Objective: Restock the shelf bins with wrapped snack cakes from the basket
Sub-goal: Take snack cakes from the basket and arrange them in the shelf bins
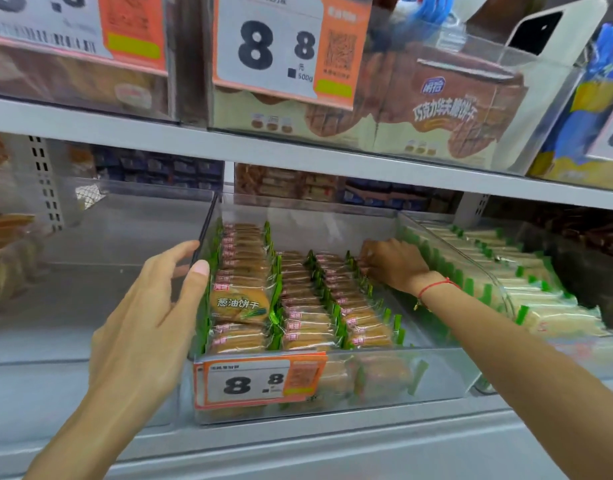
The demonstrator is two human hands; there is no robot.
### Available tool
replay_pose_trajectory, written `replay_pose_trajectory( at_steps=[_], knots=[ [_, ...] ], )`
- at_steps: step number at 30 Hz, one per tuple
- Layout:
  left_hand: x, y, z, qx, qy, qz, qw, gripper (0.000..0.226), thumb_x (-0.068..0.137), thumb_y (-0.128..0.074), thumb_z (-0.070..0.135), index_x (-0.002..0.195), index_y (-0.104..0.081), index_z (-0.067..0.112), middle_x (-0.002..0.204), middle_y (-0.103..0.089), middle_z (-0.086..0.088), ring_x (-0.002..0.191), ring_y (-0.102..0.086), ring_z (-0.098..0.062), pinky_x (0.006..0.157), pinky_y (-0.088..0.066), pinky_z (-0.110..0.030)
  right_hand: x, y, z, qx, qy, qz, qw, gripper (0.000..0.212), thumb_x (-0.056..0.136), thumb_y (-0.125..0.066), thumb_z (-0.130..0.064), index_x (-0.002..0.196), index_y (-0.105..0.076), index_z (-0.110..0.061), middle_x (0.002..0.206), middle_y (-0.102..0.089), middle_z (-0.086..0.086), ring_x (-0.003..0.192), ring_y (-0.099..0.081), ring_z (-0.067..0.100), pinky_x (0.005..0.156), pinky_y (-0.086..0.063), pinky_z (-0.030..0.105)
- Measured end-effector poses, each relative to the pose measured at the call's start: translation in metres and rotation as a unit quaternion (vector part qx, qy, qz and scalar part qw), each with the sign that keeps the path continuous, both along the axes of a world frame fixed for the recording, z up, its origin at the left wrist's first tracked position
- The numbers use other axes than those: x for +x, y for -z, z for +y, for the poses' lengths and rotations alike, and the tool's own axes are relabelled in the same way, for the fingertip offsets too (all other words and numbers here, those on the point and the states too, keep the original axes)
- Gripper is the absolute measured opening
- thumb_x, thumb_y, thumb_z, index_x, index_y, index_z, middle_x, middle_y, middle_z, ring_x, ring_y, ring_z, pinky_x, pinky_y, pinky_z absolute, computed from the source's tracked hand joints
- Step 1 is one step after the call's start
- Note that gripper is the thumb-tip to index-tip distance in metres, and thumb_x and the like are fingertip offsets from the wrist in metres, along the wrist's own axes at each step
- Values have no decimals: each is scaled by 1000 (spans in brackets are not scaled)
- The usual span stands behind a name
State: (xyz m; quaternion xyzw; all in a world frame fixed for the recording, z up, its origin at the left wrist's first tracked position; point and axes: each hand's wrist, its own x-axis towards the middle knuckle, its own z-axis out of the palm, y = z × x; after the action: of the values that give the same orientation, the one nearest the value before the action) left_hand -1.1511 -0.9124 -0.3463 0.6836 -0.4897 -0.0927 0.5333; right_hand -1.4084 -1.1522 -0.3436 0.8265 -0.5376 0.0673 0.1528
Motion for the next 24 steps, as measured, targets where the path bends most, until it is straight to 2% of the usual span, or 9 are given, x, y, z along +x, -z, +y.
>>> replay_pose_trajectory(
  at_steps=[3, 7, 12, 16, 18, 20, 24],
  knots=[
    [1, 1, -1, -3, -2, -4, 1000, 37, 96, -31, 52, 131, -42, 48, 111, -46, 28, 103, -43, -6, 86, -27, -35, 0, 3, -1, 11, 1, -19, 1000, 14, 88, -62, -26, 100, -65, -20, 109, -67, 7, 101, -62, 32, 79, -47, 37],
    [-3, -1, -2, 11, -12, -20, 1000, 38, 96, -30, 51, 133, -40, 47, 115, -43, 29, 120, -46, -13, 84, -27, -34, 1, 3, 3, 31, 5, -14, 999, 18, 91, -58, -19, 107, -67, -18, 116, -62, 7, 103, -61, 32, 82, -48, 37],
    [-5, -3, 0, 23, -26, -41, 999, 40, 98, -30, 48, 136, -39, 42, 132, -48, 21, 121, -48, -16, 84, -29, -35, -2, -17, 27, 32, 20, -69, 997, 20, 92, -59, -23, 111, -65, -25, 125, -59, 2, 107, -59, 30, 87, -50, 37],
    [-10, -3, 4, 8, -43, -65, 997, 40, 97, -38, 46, 136, -41, 38, 134, -51, 15, 115, -54, -17, 87, -36, -38, -12, -39, 83, 40, -42, -113, 992, 21, 85, -66, -29, 105, -68, -27, 104, -67, -4, 95, -63, 20, 80, -52, 32],
    [-9, -1, 5, -2, -43, -85, 995, 42, 95, -45, 44, 136, -41, 34, 132, -53, 13, 113, -56, -16, 85, -39, -37, -13, -46, 119, 48, -73, -131, 988, 21, 85, -68, -29, 106, -68, -27, 89, -65, -11, 85, -64, 14, 72, -50, 28],
    [-9, 1, 8, -17, -30, -98, 995, 48, 93, -53, 42, 136, -39, 30, 132, -53, 11, 113, -55, -16, 84, -40, -35, -11, -49, 156, 61, -91, -155, 982, 23, 85, -68, -29, 108, -65, -28, 78, -63, -15, 75, -61, 9, 70, -51, 29],
    [-15, 9, 34, -122, -10, -115, 986, 49, 89, -64, 25, 133, -45, 17, 126, -55, 2, 117, -47, -16, 90, -37, -26, -5, -32, 221, 112, -106, -170, 973, 24, 84, -68, -29, 106, -63, -31, 73, -58, -18, 70, -55, 6, 66, -45, 26]
  ],
)
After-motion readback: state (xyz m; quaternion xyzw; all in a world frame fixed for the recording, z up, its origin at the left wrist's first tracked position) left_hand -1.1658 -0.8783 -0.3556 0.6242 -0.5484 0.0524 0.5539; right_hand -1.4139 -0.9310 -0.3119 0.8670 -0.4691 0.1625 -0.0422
